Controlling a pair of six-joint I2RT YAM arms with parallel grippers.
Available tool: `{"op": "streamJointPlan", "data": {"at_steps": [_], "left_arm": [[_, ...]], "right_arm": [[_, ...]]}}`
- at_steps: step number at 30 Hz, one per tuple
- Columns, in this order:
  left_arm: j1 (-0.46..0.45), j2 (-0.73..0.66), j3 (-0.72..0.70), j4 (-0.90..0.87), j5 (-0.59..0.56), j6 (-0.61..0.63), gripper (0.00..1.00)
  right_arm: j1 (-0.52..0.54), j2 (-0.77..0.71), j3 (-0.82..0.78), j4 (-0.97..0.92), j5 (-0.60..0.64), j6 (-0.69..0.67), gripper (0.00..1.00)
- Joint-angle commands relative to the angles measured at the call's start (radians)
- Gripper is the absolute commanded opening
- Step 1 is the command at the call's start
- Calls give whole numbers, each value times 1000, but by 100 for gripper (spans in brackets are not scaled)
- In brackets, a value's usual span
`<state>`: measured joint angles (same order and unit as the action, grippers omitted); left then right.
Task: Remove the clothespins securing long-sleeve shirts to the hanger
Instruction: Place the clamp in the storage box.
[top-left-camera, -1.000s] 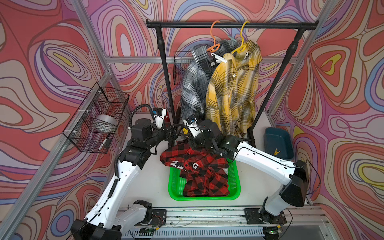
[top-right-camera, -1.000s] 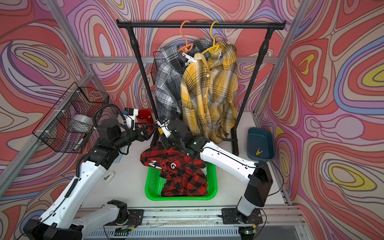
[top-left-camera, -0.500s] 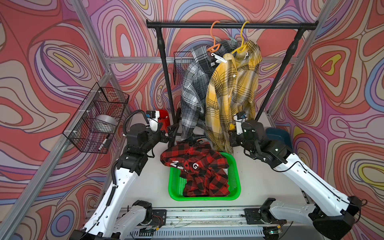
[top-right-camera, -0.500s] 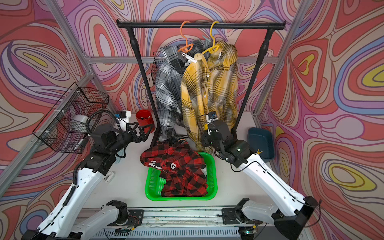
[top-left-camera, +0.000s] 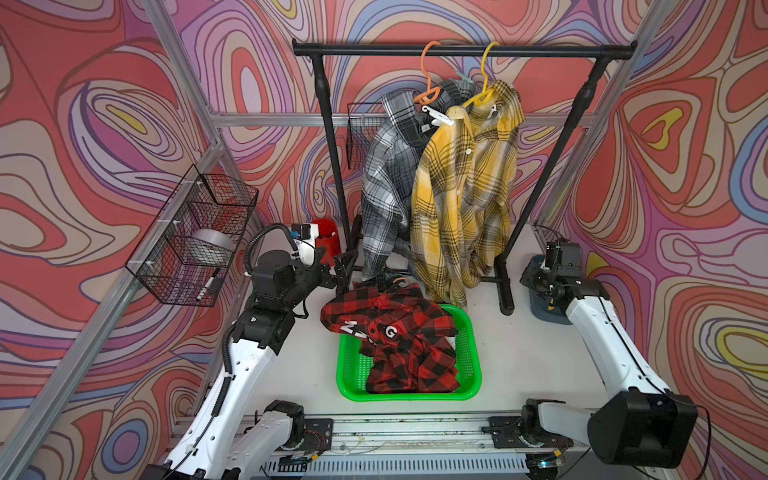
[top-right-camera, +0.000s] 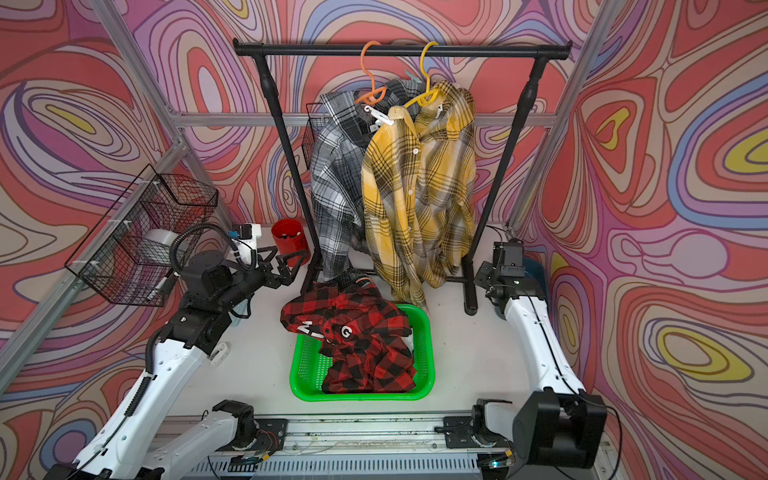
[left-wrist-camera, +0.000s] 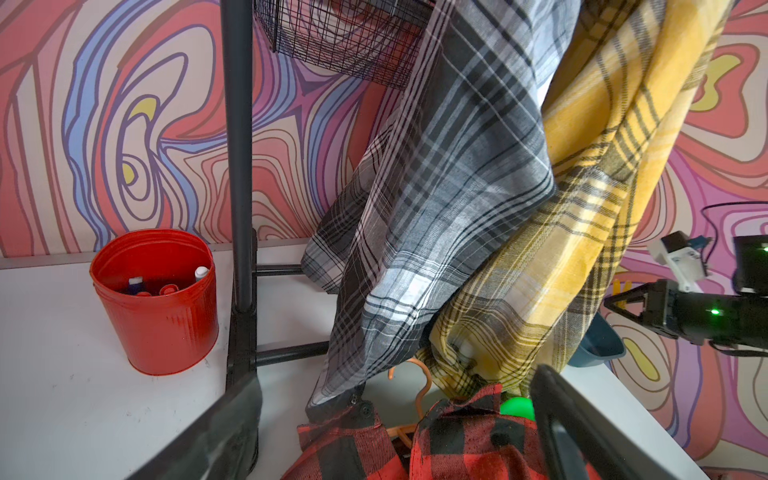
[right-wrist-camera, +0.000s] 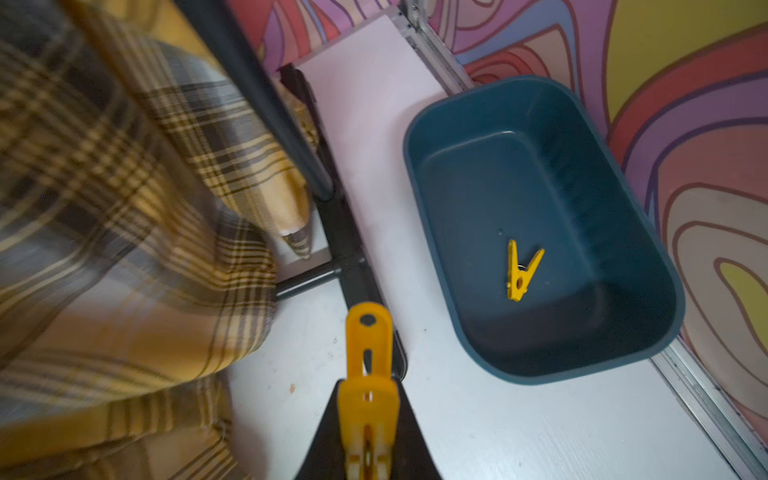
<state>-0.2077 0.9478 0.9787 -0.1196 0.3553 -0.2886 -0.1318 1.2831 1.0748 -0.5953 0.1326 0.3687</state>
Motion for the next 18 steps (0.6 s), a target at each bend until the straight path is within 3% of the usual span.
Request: {"op": "streamJointPlan", "data": {"at_steps": [1,10,11,12,13,16,18], "left_arm": [[7,-12,-18,24,17,3,95],[7,6,1,-34,102,17,94],[7,7,3,-42,126,18,94],[7,9,6,-56,164,21,94],[5,16,14,-80,198,25,93],[-8,49,35,-177,266,25,89],[-35,64,31,-222,266,30,88]], "right_arm": [[-84,84,-19,154,-13,30,0],[-244,314,24,289,-33,64,0],[-248,338,41,287,-40,64,11],[-250,362,59,284,-54,62,31],[-251,376,72,284,-73,56,42],[-250,370,88,287,-79,52,71],[-250,338,91,278,-87,48,84]]}}
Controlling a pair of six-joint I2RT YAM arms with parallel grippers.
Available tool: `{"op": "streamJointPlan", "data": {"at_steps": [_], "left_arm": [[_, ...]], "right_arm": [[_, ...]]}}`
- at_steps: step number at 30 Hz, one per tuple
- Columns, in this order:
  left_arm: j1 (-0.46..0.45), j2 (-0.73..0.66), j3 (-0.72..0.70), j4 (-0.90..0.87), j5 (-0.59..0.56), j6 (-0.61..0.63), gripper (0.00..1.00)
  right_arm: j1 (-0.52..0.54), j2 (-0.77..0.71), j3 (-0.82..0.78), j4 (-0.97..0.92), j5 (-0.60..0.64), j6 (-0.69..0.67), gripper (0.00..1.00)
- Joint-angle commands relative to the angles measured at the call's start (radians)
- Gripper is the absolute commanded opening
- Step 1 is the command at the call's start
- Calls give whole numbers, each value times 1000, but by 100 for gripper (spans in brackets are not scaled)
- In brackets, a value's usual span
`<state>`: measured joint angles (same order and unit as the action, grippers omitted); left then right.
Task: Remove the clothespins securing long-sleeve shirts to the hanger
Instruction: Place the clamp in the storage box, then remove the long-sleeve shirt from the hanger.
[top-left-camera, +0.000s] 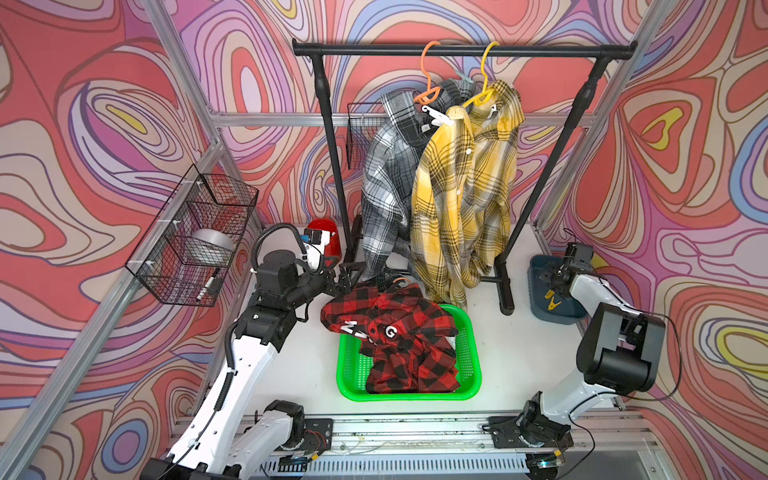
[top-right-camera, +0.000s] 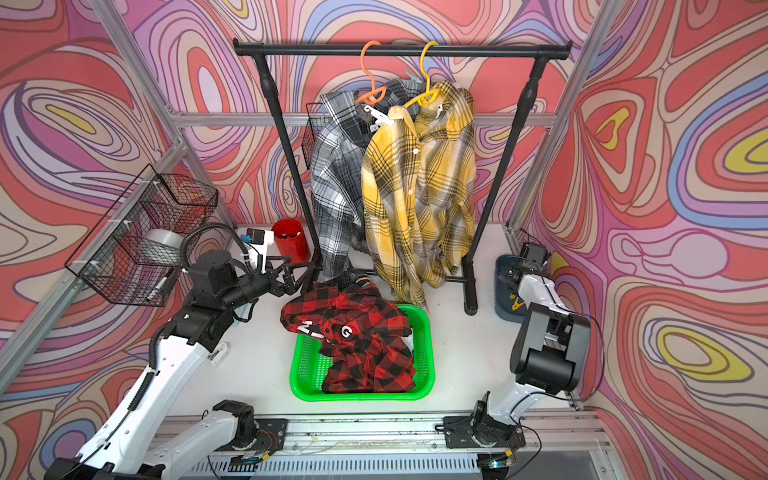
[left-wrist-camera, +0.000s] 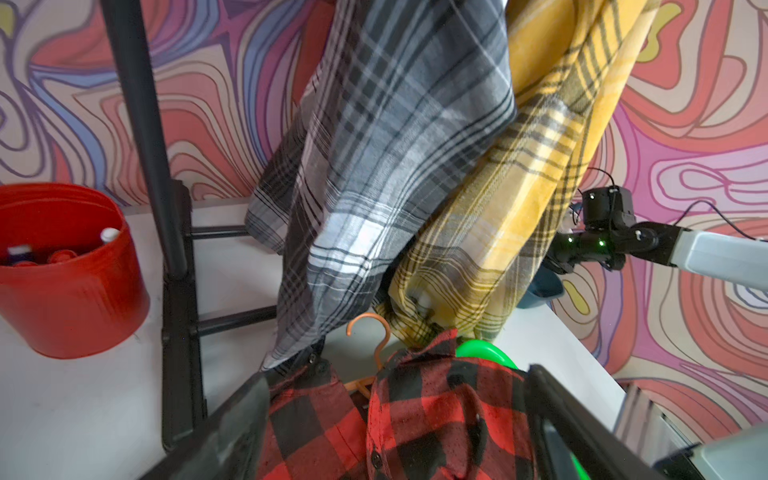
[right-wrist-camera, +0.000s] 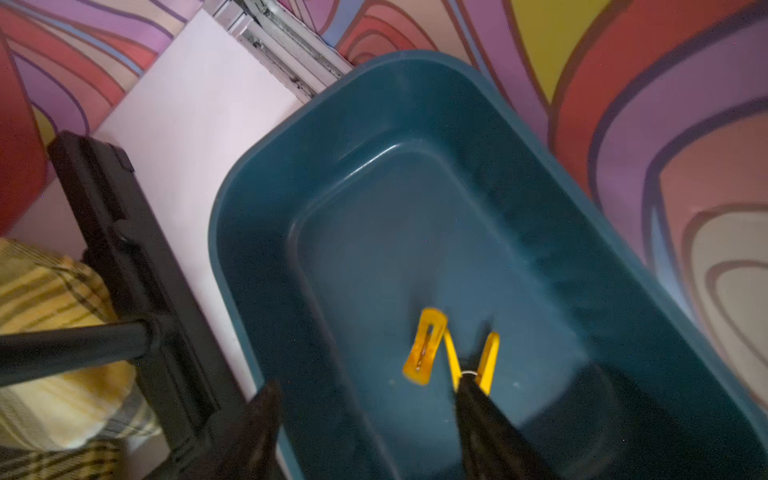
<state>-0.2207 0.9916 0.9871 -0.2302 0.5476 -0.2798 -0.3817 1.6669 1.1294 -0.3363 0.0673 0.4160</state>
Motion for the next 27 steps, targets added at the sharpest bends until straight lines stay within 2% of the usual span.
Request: {"op": "streamJointPlan", "data": {"at_steps": [1,3,6,8,13,20,24,27], "left_arm": [[-39,26,12,-115,72,15,88],[-77,35,-18,-97,75,-15,88],[-157,59,-71,-72,68,-61,87],[-206,77,-117,-50,66,-96,86],[-311,135,-233,37,1,-165,86],[-366,245,-325,135,-12,-237,85],[-373,298,-375,212,-11,-273,84],[-375,326,-397,249,-6,-293,83]], "right_arm": [[0,-78,37,14,-30,-3,90],[0,-158,14,20,-76,5,94],[29,-315,-17,12,-153,1,91],[95,-403,-2,-47,-166,-25,90],[371,-549,87,-210,-182,-117,81],[695,-592,112,-287,-305,-172,68],[916,-535,106,-314,-274,-210,67],[1032,-443,99,-283,-262,-180,66]]}}
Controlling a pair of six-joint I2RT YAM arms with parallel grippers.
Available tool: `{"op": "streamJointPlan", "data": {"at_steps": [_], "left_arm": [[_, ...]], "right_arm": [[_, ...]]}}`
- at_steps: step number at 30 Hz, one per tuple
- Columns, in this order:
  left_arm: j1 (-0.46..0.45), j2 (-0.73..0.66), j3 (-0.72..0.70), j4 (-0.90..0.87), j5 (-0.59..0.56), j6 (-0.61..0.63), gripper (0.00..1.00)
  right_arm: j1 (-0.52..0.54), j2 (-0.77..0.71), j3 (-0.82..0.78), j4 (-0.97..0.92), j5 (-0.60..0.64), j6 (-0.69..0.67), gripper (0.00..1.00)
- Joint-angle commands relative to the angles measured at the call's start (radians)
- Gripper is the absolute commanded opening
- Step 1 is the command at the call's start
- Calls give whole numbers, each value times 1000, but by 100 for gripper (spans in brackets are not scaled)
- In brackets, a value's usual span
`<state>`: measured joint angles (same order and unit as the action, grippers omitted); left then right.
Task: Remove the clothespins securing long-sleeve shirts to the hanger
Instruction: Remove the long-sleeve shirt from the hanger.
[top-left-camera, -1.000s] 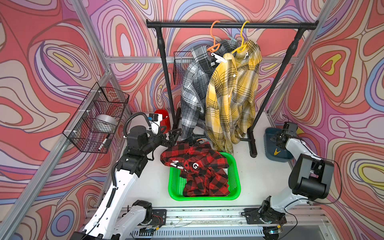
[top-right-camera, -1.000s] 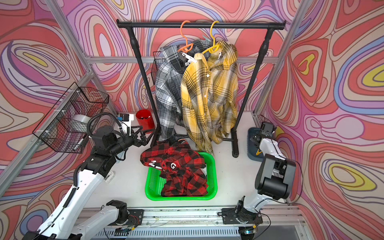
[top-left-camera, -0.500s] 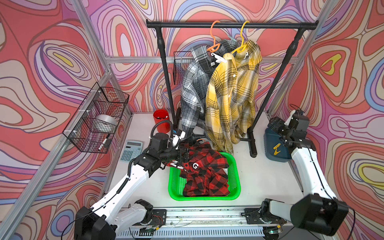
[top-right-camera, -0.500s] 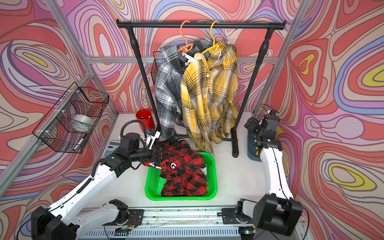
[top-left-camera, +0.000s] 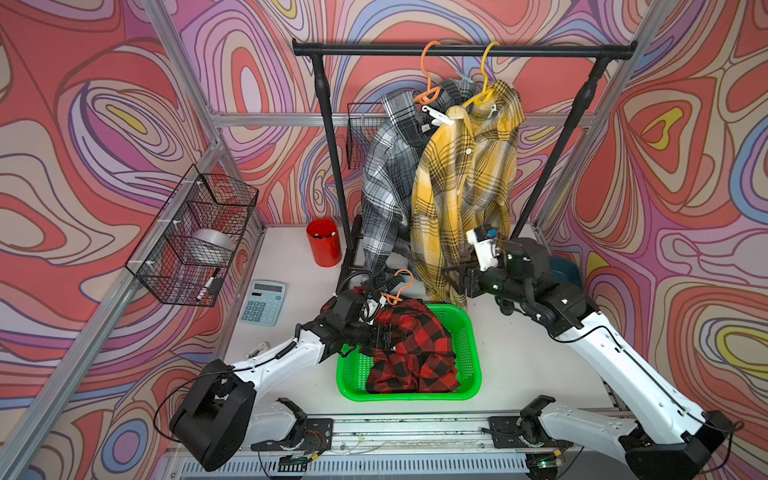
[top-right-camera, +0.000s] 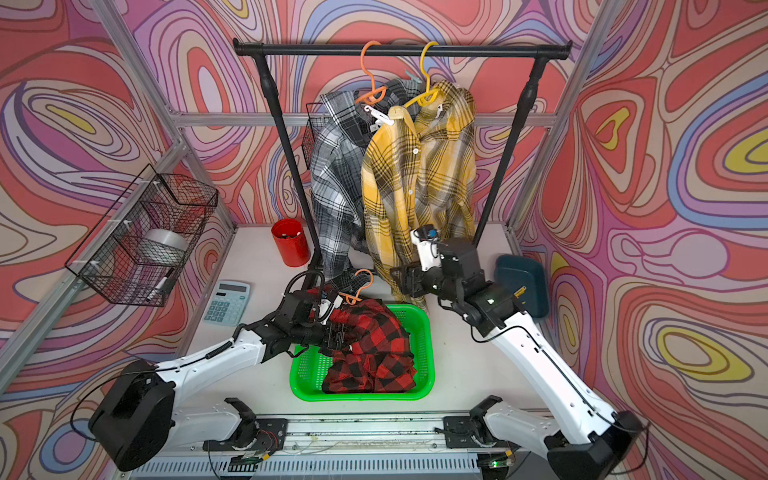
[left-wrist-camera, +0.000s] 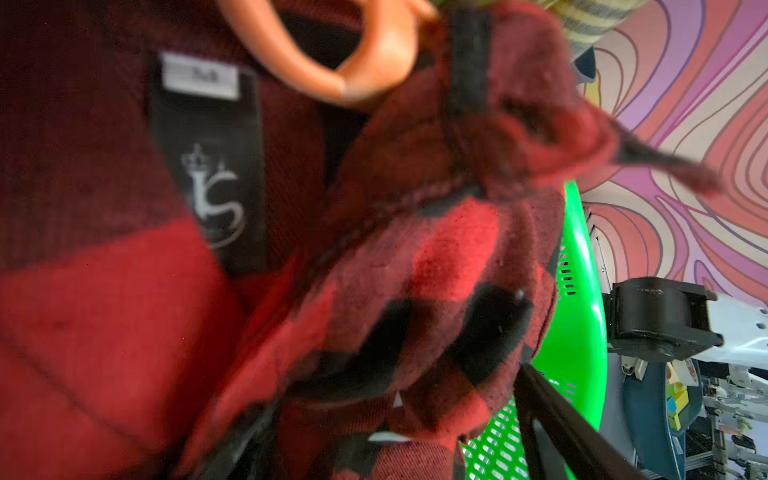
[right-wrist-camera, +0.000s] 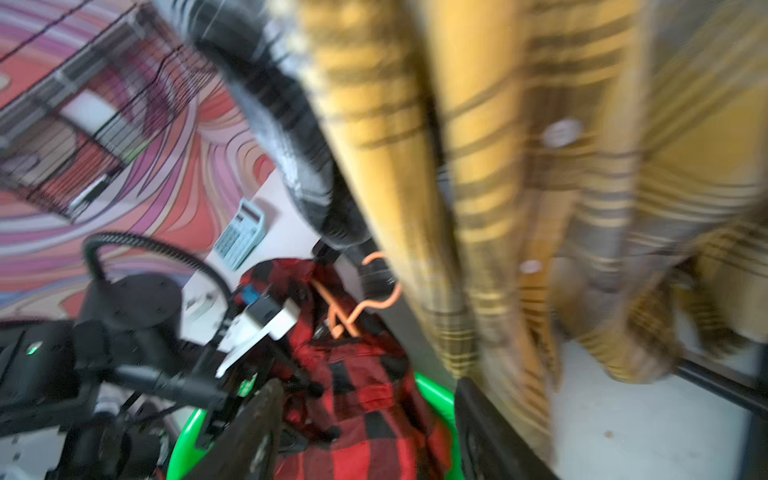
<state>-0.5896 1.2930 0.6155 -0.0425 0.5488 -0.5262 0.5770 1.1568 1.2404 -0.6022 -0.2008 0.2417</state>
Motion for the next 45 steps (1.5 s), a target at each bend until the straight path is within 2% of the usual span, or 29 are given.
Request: {"op": "streamJointPlan", "data": {"at_steps": [1,4,8,13,19,26,36,45], "left_arm": [[-7,30,-31,70,-7,-51,83],[-7,38,-54,100,-13,-63,83],[-8,43,-75,134,-15,-80,83],[-9,43,-89,155,-10,-88,82],[-9,41,-91,171,-3,-96,82],[-9,49,-137,196,0,-98,82],[-9,58,-142,216,8,-103,82],[-9,75,-128,218,14,-101,82]], "right_arm": [[92,99,-18,2,11,16,66],[104,175,-58,98,-15,114,63],[104,242,-103,181,11,231,64],[105,261,-177,279,54,301,65],[101,340,-191,379,55,345,65],[57,391,-205,483,62,390,60],[37,461,-227,688,-43,432,60],[38,433,-257,828,-174,400,39]]}}
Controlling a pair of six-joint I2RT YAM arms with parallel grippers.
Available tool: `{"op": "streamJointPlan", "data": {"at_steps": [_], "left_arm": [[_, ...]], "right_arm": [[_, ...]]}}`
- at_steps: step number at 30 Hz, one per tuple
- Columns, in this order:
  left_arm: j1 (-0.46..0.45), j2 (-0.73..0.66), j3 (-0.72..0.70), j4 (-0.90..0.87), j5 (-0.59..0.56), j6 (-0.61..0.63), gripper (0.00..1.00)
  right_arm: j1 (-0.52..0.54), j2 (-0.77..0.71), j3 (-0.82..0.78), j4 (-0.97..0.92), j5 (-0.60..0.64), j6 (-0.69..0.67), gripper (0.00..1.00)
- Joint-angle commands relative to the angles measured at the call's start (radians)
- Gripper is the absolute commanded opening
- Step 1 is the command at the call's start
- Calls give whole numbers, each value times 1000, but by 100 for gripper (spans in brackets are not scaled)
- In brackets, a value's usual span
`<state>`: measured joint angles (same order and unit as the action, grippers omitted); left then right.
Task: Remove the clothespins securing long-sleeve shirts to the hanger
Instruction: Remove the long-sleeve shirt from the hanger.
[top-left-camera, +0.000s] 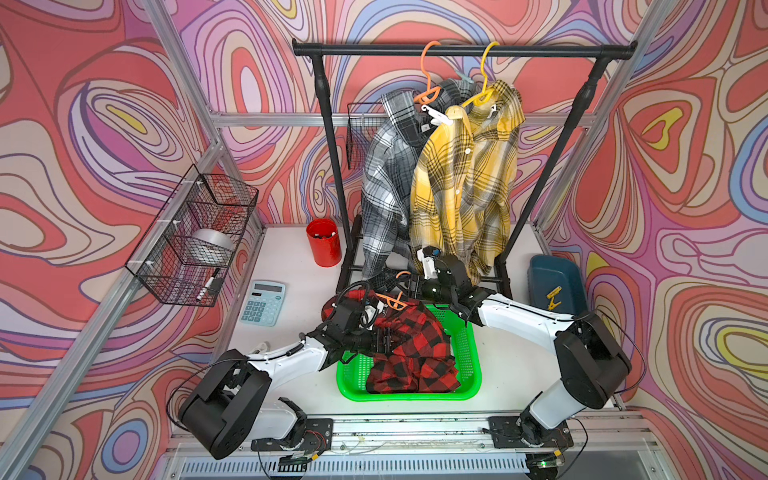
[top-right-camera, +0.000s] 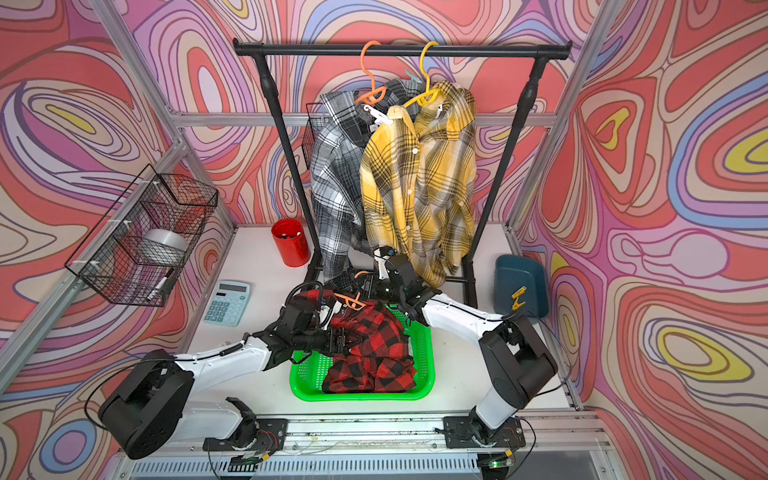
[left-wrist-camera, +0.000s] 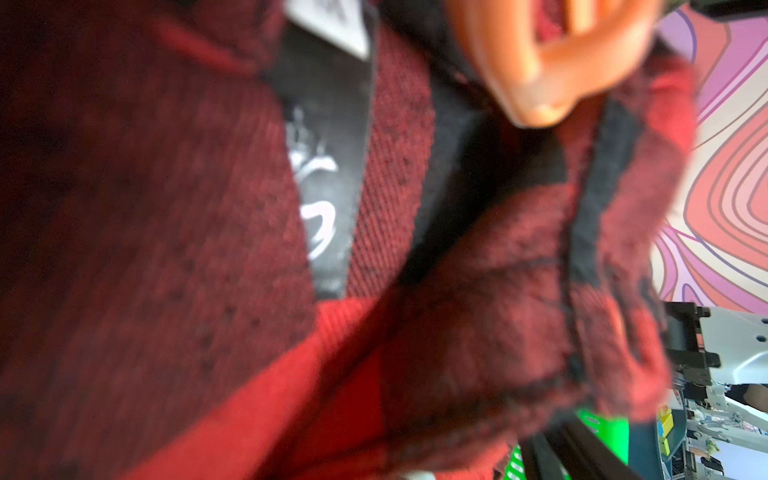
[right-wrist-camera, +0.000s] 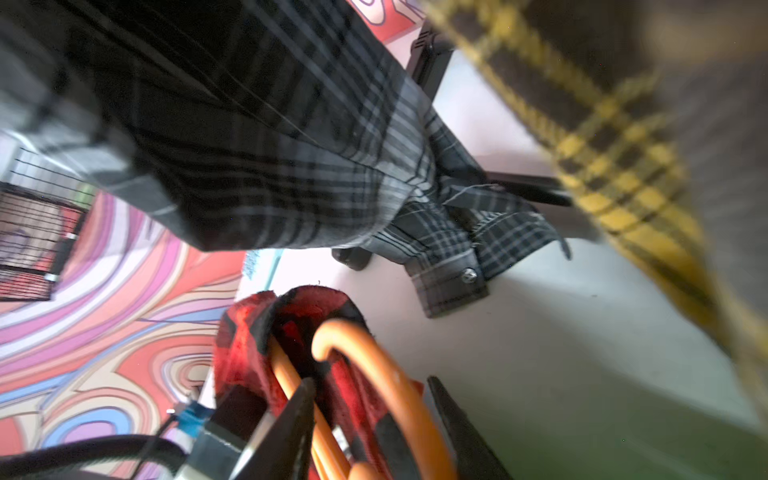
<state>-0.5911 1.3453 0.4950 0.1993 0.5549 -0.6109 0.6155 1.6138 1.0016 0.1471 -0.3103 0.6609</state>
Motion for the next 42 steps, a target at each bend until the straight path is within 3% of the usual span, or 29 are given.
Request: {"op": "streamJointPlan", "data": {"at_steps": [1,7,11,21,29,36,42], "left_arm": [[-7,26,-4,-25,9,-15,82],[-7,29,8,-17,18,-21,81],[-7,-2,10,-21,14,-21,81],[-7,-193,138,-171,-83,32,85],[11,-396,251,-430,-191,175,90],[195,-557,343,-534,-151,204,90],[315,-557,420,-618,-165,284,90]], "right_arm": [[-1,-35,-21,84,-76,-34,37],[-1,-80,-23,77,-131,-110,19],[-1,-102,3,37,-167,-185,0],[-6,-160,164,-206,-172,-503,0],[-35,-184,296,-315,-272,-605,0],[-78,-210,386,-400,-346,-653,0],[-92,-248,453,-457,-374,-676,0]]}}
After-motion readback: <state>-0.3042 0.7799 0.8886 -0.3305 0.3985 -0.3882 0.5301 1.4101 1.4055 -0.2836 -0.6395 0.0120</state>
